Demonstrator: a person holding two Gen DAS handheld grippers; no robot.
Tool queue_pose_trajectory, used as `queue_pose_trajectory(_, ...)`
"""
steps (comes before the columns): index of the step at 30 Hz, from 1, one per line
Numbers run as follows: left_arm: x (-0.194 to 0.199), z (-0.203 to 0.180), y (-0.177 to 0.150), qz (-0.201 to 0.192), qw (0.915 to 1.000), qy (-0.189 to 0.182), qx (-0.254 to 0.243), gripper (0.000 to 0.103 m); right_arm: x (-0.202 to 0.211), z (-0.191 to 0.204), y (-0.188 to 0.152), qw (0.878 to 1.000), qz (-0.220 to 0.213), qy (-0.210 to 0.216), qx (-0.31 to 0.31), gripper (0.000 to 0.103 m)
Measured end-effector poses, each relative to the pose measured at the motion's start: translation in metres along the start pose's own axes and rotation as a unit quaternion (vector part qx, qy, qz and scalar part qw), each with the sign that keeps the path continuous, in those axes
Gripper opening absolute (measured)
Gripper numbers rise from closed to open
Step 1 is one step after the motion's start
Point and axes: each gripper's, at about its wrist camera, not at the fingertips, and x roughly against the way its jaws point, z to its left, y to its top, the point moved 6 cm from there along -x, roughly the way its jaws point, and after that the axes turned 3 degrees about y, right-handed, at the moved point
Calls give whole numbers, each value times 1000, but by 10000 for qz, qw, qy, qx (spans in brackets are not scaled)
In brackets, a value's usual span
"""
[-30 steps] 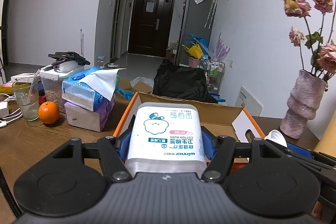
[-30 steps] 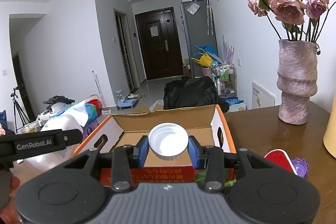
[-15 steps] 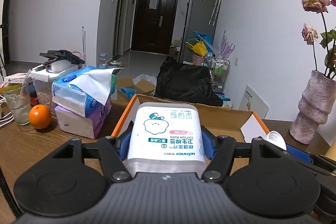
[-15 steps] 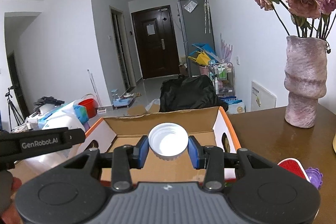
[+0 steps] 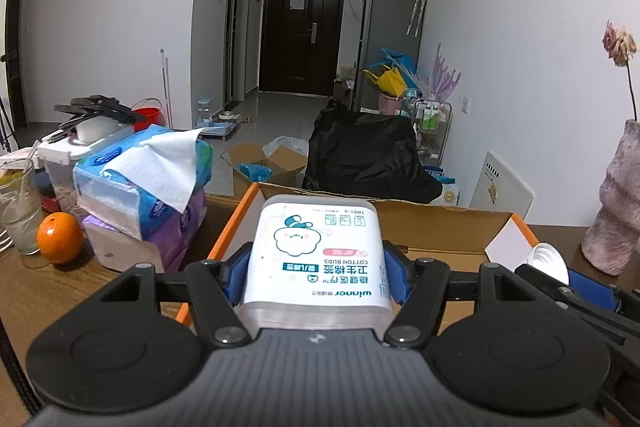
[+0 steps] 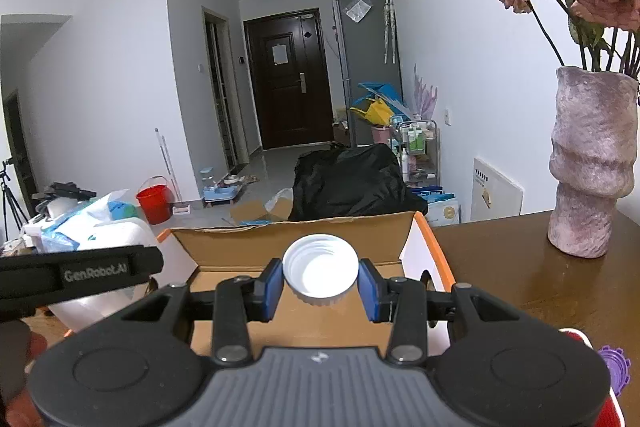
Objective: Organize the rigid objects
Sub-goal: 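Carry the cotton-bud box with the left tool while the right tool carries the cap to the cardboard box, then open the left tool to drop the cotton-bud box while the right tool drops the cap into the box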
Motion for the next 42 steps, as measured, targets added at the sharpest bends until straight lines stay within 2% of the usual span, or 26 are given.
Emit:
queue_pose_trajectory(15, -37, -12, -2, 92, 9996, 107, -251, 66, -35, -8, -4, 9995, 211, -180, 143, 39)
queue_pose_trajectory(26, -45, -12, -7, 158, 9993, 80, -332, 66, -42, -8, -9, 9989, 304, -200, 280, 39)
queue_pose_trajectory(29, -46, -11, -7, 209, 9993, 75, -315, 67, -42, -8, -9, 9989, 324, -203, 289, 40)
queue_pose_trajectory(30, -46, -10, -7, 209, 9993, 78, -298, 71, -42, -9, -9, 9987, 354, -213, 284, 40)
queue_pose_trajectory(31, -46, -9, -6, 197, 9993, 95, -288, 82, -42, -10, -9, 9986, 377, -239, 268, 43)
queue_pose_trajectory(33, -43, -7, -5, 134, 9994, 196, -252, 97, -42, -13, -9, 9984, 401, -330, 239, 78)
queue_pose_trajectory(35, -41, -6, -5, 86, 9993, 283, -239, 103, -41, -15, -9, 9981, 341, -459, 210, 95)
queue_pose_trajectory(38, -42, -3, -5, 123, 9993, 302, -178, 103, -39, -18, -8, 9982, 310, -494, 170, 103)
queue_pose_trajectory(42, -43, -2, -4, 141, 9991, 359, -158, 103, -39, -21, -9, 9979, 318, -539, 151, 103)
